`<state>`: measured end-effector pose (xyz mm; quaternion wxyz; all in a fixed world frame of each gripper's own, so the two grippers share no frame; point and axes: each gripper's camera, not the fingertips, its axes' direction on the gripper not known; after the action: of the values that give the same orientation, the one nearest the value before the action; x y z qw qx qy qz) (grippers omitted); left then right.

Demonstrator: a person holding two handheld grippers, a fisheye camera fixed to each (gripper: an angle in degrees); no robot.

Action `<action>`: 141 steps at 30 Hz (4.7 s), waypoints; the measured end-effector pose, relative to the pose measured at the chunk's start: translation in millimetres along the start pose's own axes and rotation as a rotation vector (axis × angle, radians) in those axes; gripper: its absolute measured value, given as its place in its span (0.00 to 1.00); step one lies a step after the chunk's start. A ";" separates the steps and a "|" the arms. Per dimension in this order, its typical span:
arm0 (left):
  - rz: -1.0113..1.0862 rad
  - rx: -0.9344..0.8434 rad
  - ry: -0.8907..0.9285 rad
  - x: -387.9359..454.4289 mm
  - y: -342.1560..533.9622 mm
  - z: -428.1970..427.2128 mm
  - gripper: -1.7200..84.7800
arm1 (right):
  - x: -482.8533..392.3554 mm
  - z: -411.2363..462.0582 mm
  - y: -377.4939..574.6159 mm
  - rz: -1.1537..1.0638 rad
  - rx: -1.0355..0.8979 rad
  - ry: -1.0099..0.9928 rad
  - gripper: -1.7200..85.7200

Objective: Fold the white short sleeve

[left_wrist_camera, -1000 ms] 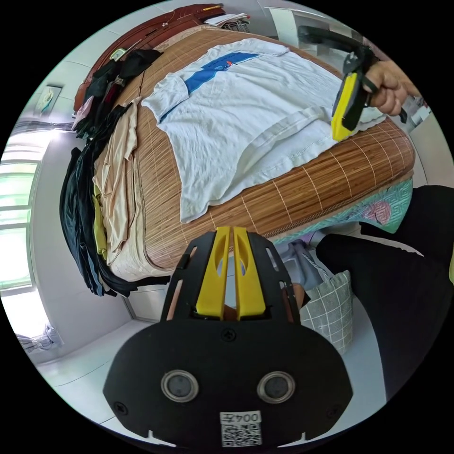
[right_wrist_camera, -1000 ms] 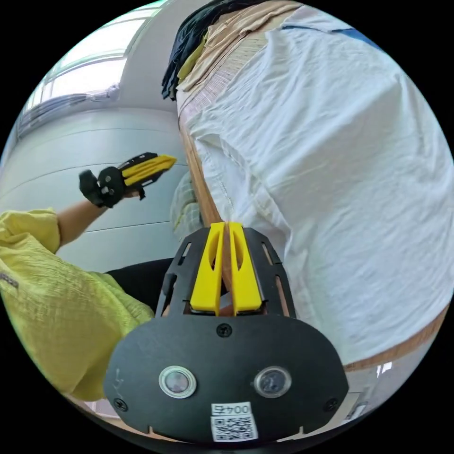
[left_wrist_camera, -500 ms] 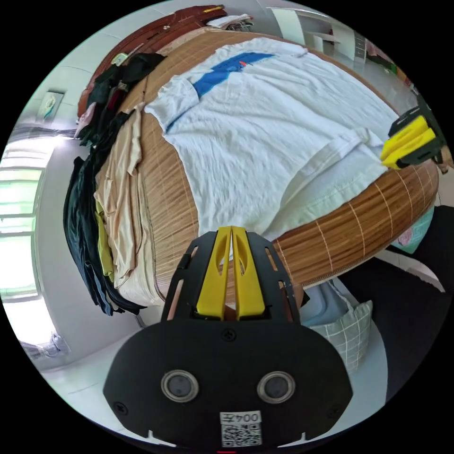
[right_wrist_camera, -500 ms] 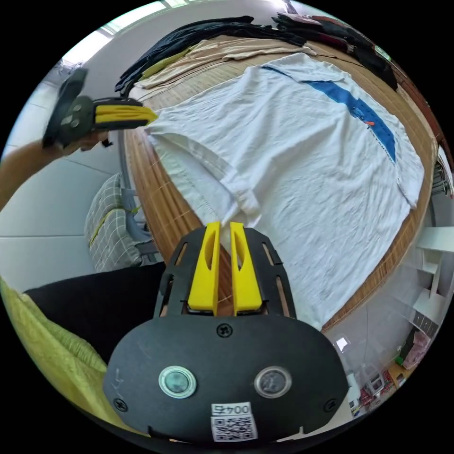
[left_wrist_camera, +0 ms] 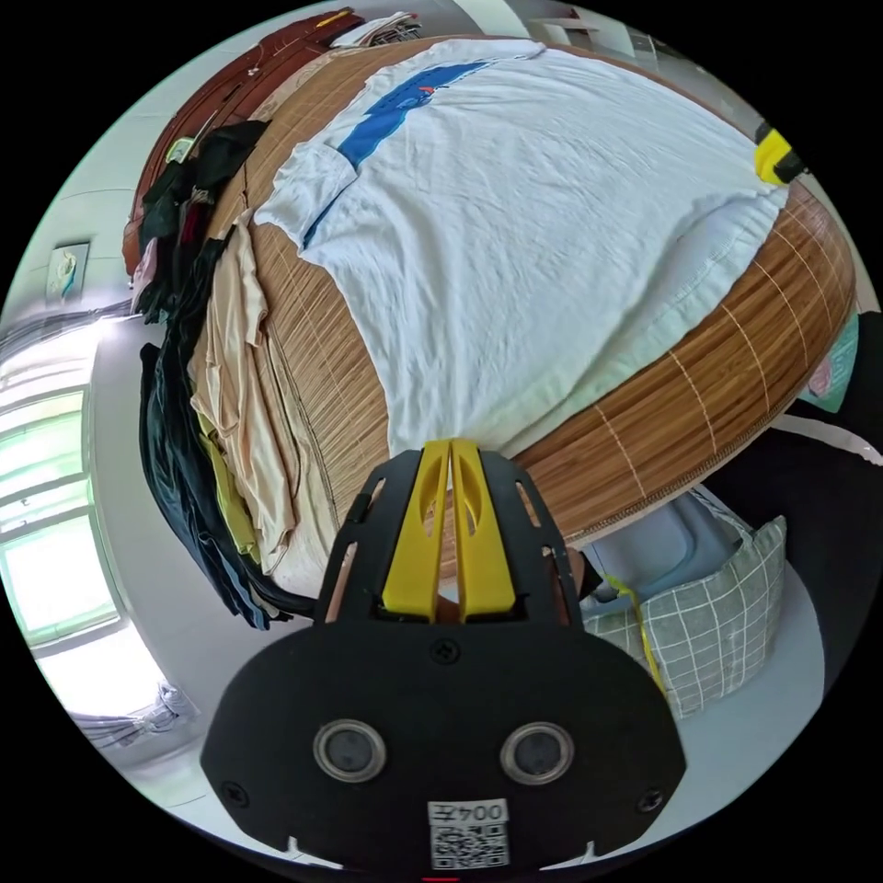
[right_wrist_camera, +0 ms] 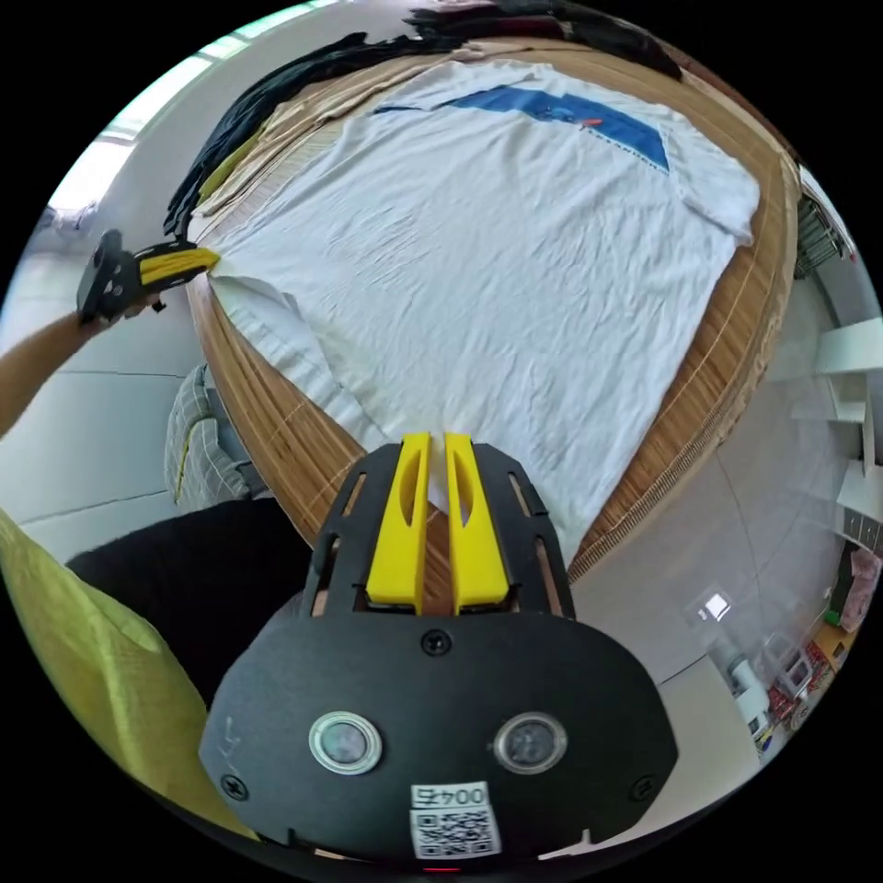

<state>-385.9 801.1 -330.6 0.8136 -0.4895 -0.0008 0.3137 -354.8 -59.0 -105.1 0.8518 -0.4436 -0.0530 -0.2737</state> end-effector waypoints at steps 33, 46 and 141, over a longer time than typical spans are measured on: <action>-0.463 -0.075 0.193 -58.5 107.0 17.6 0.03 | 29.2 -8.5 107.7 0.150 -0.019 0.025 0.06; -0.029 -0.059 -0.140 13.1 144.7 2.3 0.11 | -15.8 -53.9 110.5 0.081 -0.026 0.125 0.09; 0.037 -0.149 -0.266 -115.5 -72.6 89.9 0.03 | 80.6 -358.1 -85.6 -0.167 -0.087 0.547 0.02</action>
<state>-469.4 790.0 -190.5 0.7617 -0.5026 -0.1229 0.3900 -385.2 -412.9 -231.2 0.7893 -0.3834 0.1542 -0.4542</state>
